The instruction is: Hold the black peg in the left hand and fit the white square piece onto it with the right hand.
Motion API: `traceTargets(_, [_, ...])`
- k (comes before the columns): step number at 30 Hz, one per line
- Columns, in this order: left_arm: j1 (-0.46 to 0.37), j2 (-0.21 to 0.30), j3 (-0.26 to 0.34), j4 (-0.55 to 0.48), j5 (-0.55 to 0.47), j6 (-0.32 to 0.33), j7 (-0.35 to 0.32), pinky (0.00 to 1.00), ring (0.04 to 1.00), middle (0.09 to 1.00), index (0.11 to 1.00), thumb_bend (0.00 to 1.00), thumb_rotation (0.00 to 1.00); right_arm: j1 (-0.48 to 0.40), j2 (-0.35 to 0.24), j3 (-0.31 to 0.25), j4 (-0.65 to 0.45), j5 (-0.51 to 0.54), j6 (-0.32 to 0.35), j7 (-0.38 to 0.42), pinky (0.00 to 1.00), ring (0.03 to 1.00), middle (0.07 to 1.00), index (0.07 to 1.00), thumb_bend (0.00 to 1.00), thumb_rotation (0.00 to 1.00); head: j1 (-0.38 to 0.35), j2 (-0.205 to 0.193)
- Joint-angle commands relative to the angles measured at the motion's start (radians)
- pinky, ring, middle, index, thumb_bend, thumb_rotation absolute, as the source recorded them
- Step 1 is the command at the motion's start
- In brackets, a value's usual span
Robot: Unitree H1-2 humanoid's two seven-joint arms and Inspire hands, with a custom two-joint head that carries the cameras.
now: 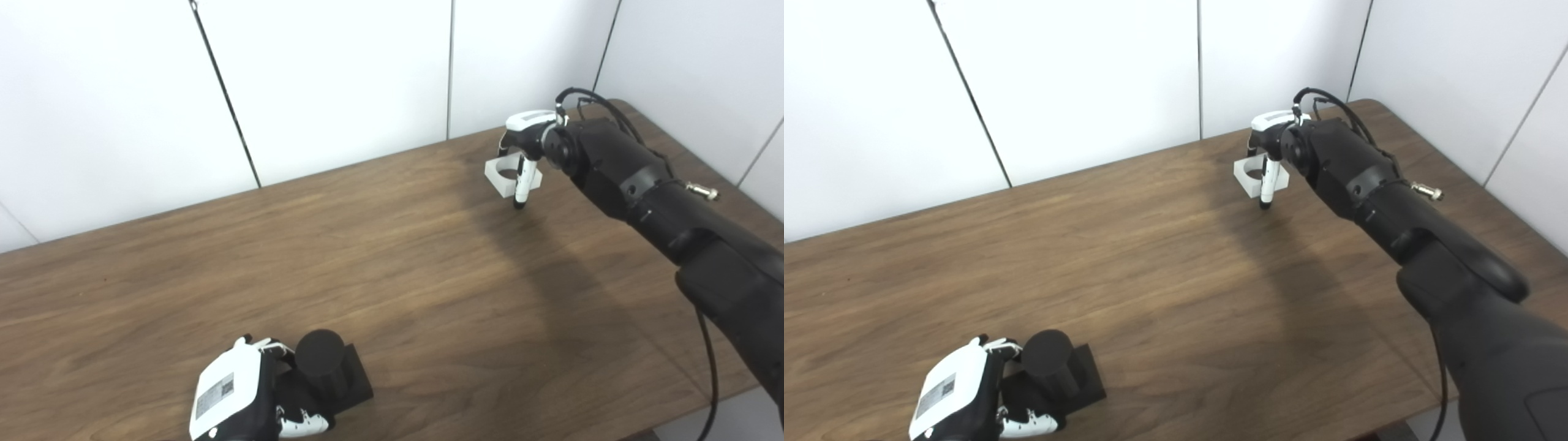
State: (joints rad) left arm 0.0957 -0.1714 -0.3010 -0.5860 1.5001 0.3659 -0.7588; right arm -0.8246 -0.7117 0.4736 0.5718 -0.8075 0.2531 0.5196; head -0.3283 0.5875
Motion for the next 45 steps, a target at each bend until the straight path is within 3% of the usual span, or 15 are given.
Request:
traceTargets(1, [0.044,-0.05,-0.01,0.011,0.017,-0.001,-0.028,1.0,0.991,0.878,0.482,0.52,0.05,-0.042,-0.029,-0.02,-0.019,-0.003,-0.018,-0.019,0.98,1.0,0.93,0.701,0.88,0.19,-0.002,0.002])
traceTargets(5, [0.042,-0.052,-0.009,0.012,0.013,0.007,-0.029,1.0,0.992,0.88,0.481,0.52,0.05,-0.037,-0.028,-0.011,-0.017,-0.011,-0.015,-0.015,0.93,0.986,0.909,0.666,0.81,0.16,0.002,0.003])
traceTargets(11, [0.036,-0.056,-0.015,0.011,0.031,0.006,-0.044,1.0,0.995,0.882,0.481,0.52,0.05,-0.027,-0.023,-0.013,-0.017,-0.009,-0.011,-0.015,0.87,0.961,0.884,0.616,0.81,0.13,0.006,0.007])
traceTargets(13, [0.035,-0.06,-0.017,0.008,0.041,0.006,-0.055,1.0,0.998,0.886,0.481,0.52,0.05,-0.018,-0.02,-0.024,-0.024,0.0,-0.003,-0.021,0.88,0.956,0.87,0.517,0.59,0.14,0.007,0.008])
traceTargets(15, [0.035,-0.063,-0.017,0.007,0.042,0.009,-0.06,1.0,0.999,0.887,0.482,0.52,0.05,-0.004,-0.018,-0.032,-0.04,0.0,0.003,-0.03,0.87,0.935,0.847,0.494,0.54,0.14,0.008,0.009])
traceTargets(20, [0.032,-0.064,-0.013,0.008,0.03,0.016,-0.061,1.0,1.0,0.889,0.481,0.52,0.05,0.012,-0.016,-0.031,-0.05,-0.011,-0.009,-0.043,0.93,0.917,0.843,0.485,0.52,0.13,0.012,0.011])
traceTargets(25, [0.031,-0.063,-0.019,0.013,0.031,0.014,-0.056,1.0,1.0,0.888,0.481,0.52,0.05,0.017,-0.022,-0.019,-0.066,-0.021,-0.038,-0.042,0.91,0.904,0.81,0.483,0.52,0.13,0.017,0.013])
traceTargets(30, [0.033,-0.071,-0.018,0.016,0.019,0.023,-0.048,1.0,1.0,0.889,0.481,0.52,0.05,0.021,-0.028,-0.02,-0.098,-0.03,-0.053,-0.03,0.99,0.933,0.821,0.484,0.52,0.13,0.022,0.014])
traceTargets(39, [0.028,-0.091,-0.036,0.021,0.044,0.037,-0.052,1.0,1.0,0.889,0.482,0.52,0.05,0.026,-0.062,-0.025,-0.301,-0.042,-0.119,0.039,1.0,0.933,0.825,0.485,0.53,0.14,0.09,0.042])
traceTargets(42, [0.027,-0.109,-0.05,0.031,0.056,0.044,-0.041,1.0,1.0,0.886,0.482,0.52,0.05,0.027,-0.067,-0.04,-0.416,-0.035,-0.115,0.095,1.0,0.931,0.825,0.485,0.53,0.14,0.207,0.083])
traceTargets(45, [0.026,-0.126,-0.068,0.045,0.077,0.052,-0.033,1.0,1.0,0.88,0.482,0.52,0.05,0.041,-0.062,-0.061,-0.549,-0.017,-0.112,0.149,1.0,0.927,0.814,0.485,0.53,0.14,0.271,0.103])
